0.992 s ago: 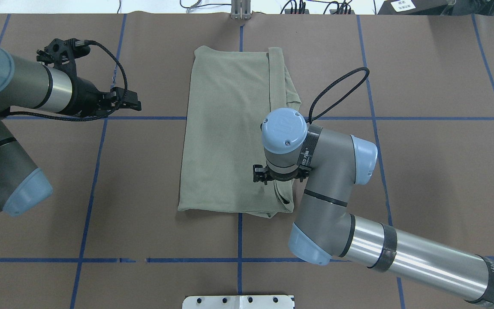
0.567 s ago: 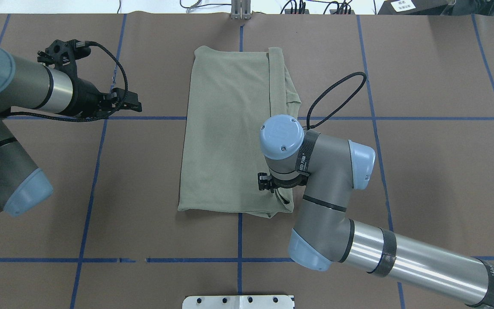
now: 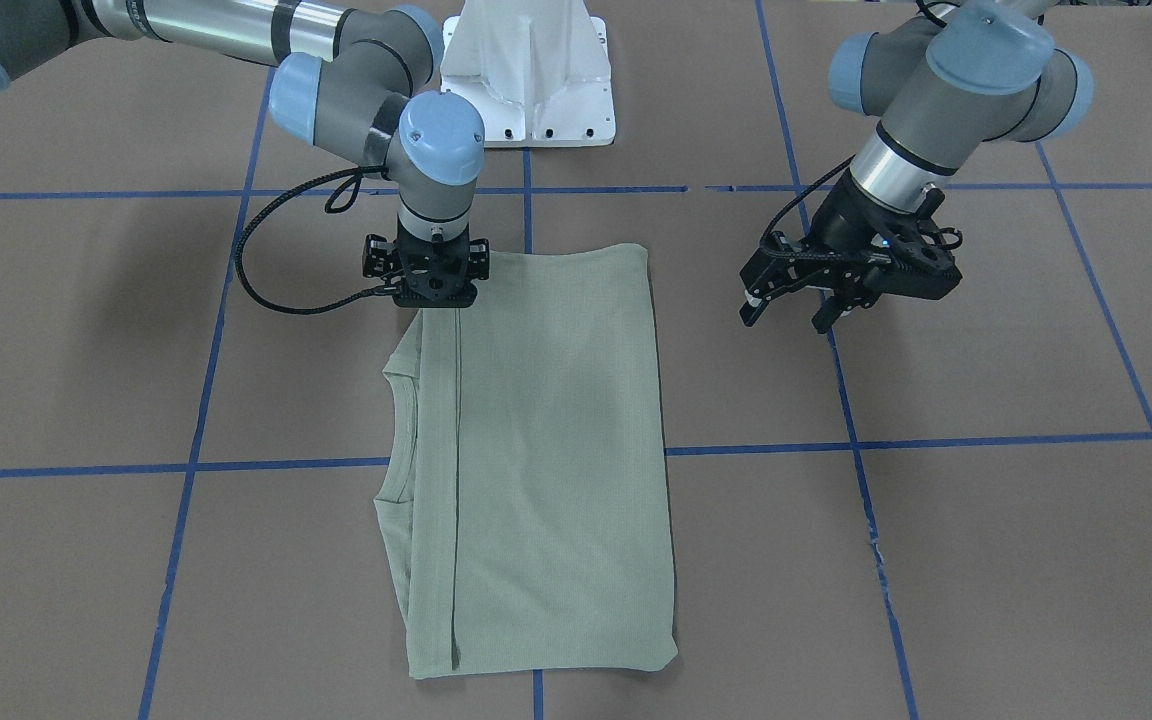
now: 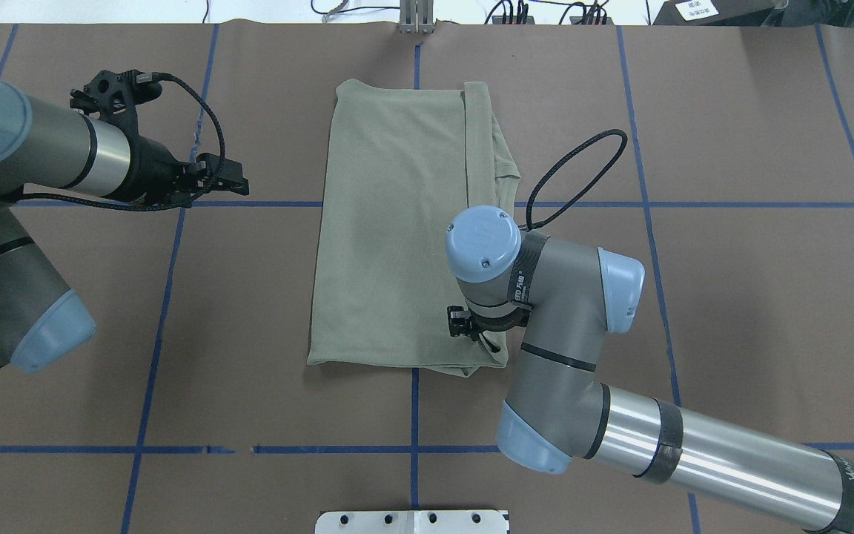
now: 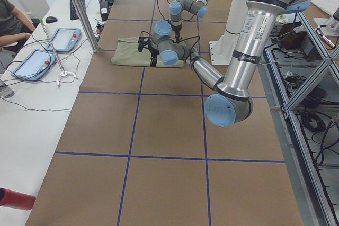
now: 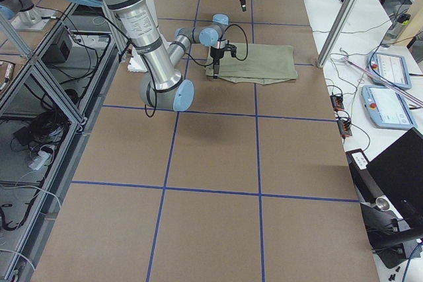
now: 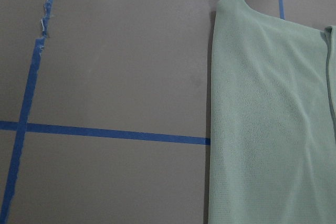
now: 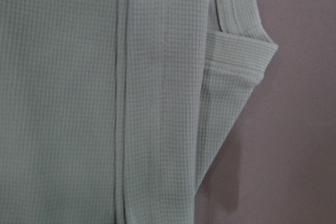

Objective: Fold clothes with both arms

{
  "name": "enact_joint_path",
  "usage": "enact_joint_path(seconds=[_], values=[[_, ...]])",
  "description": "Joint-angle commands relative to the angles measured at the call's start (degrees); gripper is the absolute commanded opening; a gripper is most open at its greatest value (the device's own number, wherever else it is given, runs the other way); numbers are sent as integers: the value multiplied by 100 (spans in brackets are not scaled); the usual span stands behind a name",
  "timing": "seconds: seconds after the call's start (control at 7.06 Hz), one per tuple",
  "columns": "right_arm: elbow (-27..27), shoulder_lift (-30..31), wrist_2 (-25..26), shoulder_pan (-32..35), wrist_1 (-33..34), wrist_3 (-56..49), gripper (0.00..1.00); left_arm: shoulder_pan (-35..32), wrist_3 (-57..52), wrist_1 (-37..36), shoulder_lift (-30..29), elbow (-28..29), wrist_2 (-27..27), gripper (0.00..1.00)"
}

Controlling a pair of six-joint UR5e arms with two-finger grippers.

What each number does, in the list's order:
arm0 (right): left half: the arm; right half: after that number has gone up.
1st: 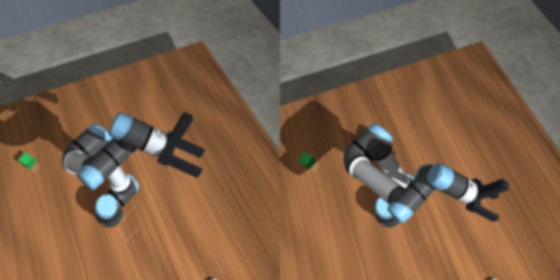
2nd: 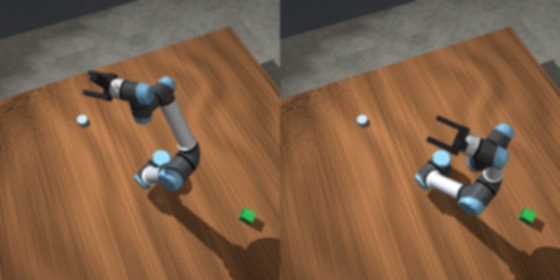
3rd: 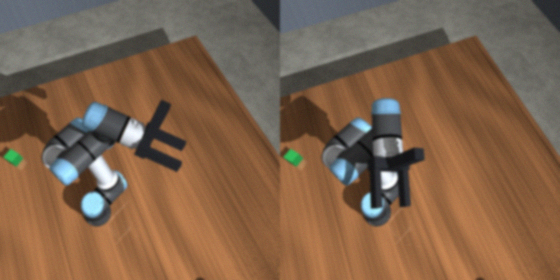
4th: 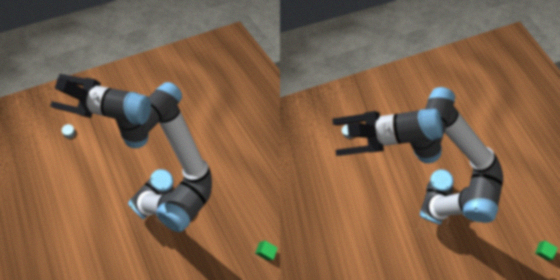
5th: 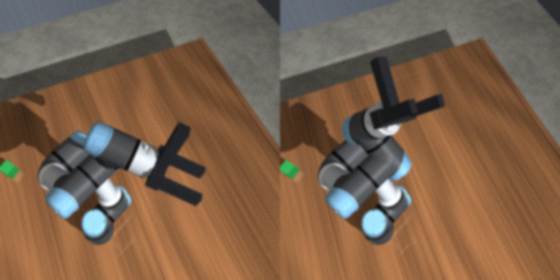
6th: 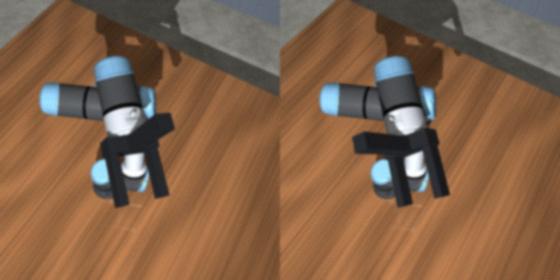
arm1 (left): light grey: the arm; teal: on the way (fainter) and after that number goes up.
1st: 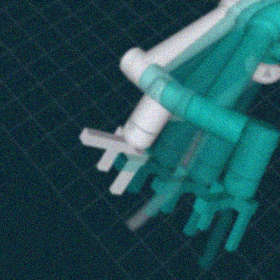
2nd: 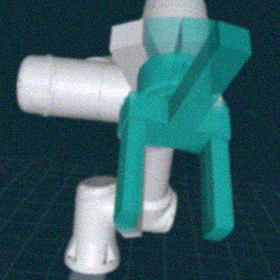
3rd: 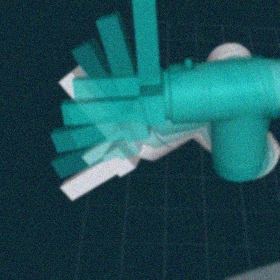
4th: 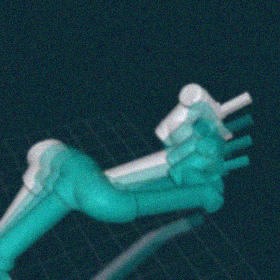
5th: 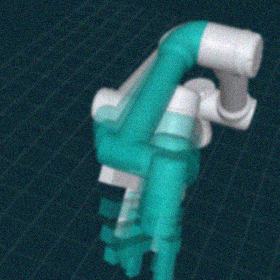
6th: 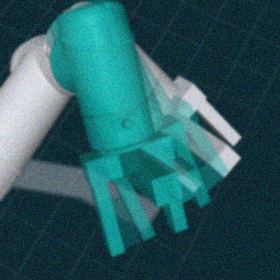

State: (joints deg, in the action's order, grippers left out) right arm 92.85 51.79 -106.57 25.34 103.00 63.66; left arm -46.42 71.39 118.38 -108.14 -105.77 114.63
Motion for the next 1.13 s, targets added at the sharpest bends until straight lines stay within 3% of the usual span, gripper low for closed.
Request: enact_joint_path(seconds=[0.0,0.28,0.57,0.71,0.99], values=[[-4,41,-13,-3,9,-55,100,2,6,1,-22,4,7,100],[110,199,-21,110,36,-169,100,28,15,1,-31,-5,7,100],[732,689,5,243,342,-598,100,37,24,10,-40,-5,7,100],[769,935,57,243,309,-600,100,46,24,19,-49,-31,59,100],[996,929,-3,391,317,-626,100,46,24,10,-119,-23,121,100]])
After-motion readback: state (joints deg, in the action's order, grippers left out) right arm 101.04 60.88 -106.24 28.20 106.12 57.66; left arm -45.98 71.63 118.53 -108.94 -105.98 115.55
